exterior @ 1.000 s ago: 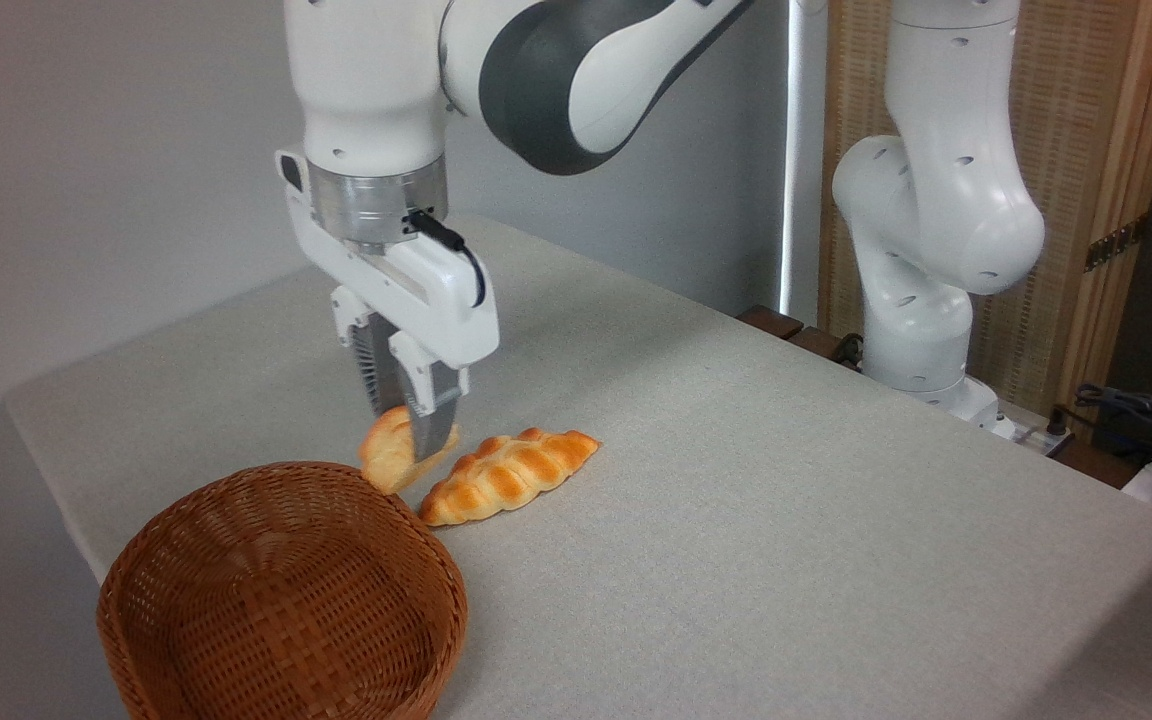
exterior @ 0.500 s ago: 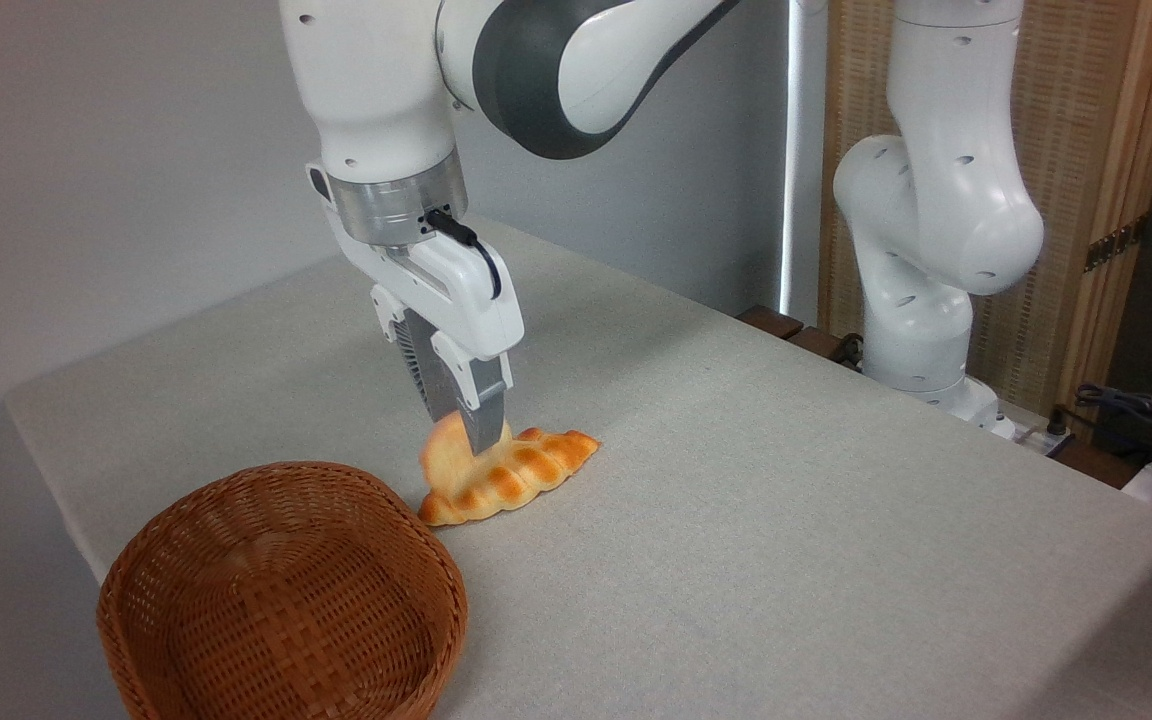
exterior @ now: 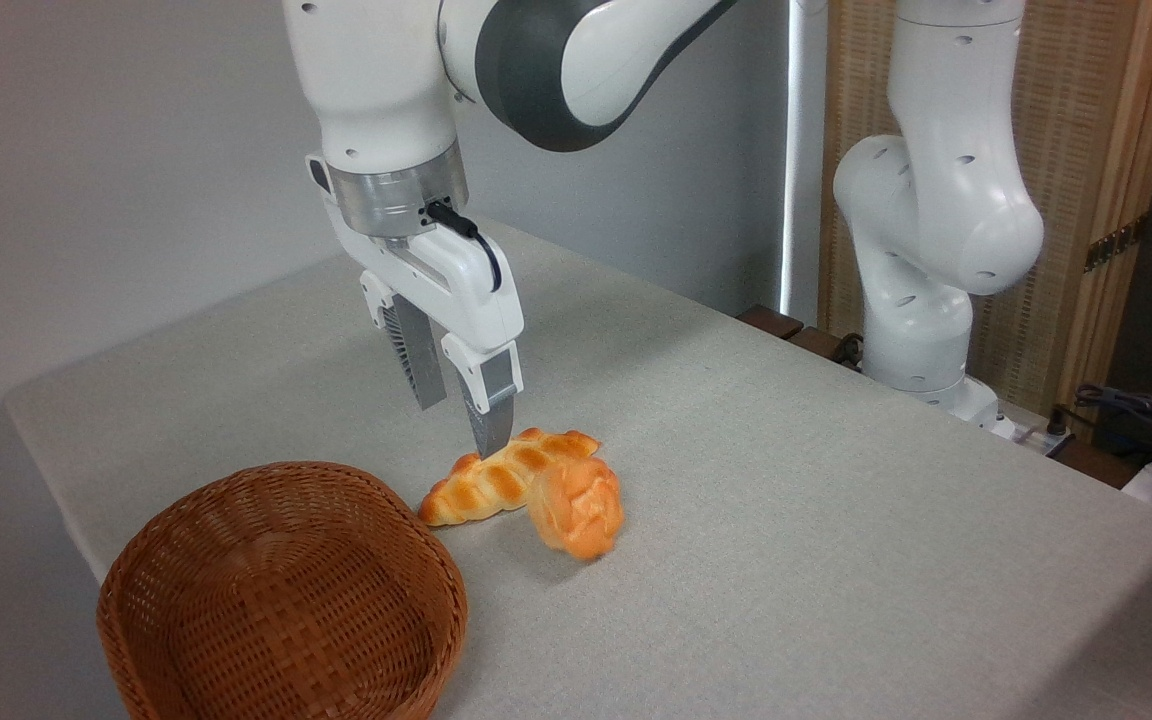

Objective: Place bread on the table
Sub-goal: 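Lower the bun onto the table beside the braided roll and release it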

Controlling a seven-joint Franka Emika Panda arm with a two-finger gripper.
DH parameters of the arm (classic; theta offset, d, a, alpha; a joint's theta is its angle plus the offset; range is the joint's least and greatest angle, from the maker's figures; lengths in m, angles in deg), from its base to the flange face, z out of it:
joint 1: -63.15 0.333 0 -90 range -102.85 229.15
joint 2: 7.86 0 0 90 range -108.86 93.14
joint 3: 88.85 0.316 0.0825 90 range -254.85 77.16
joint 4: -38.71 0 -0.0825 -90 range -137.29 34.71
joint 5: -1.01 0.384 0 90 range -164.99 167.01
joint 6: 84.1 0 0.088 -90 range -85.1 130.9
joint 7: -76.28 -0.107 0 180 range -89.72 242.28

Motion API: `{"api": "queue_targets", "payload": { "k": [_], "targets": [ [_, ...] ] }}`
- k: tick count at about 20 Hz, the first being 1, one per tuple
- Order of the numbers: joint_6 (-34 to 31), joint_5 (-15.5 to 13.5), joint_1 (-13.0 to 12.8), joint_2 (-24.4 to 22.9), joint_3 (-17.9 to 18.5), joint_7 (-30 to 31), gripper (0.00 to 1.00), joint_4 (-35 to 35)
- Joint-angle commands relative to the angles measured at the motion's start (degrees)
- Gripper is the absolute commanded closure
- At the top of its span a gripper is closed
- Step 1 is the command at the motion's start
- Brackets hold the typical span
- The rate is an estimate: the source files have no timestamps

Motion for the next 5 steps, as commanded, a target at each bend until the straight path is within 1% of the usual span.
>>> {"api": "queue_targets", "payload": {
  "k": [1,5],
  "targets": [
    [1.29,0.6,-0.26,-0.74,0.32,-0.41,0.0,0.24],
    [3.4,0.69,-0.26,-0.74,0.76,-0.58,0.0,0.33]
  ]
}}
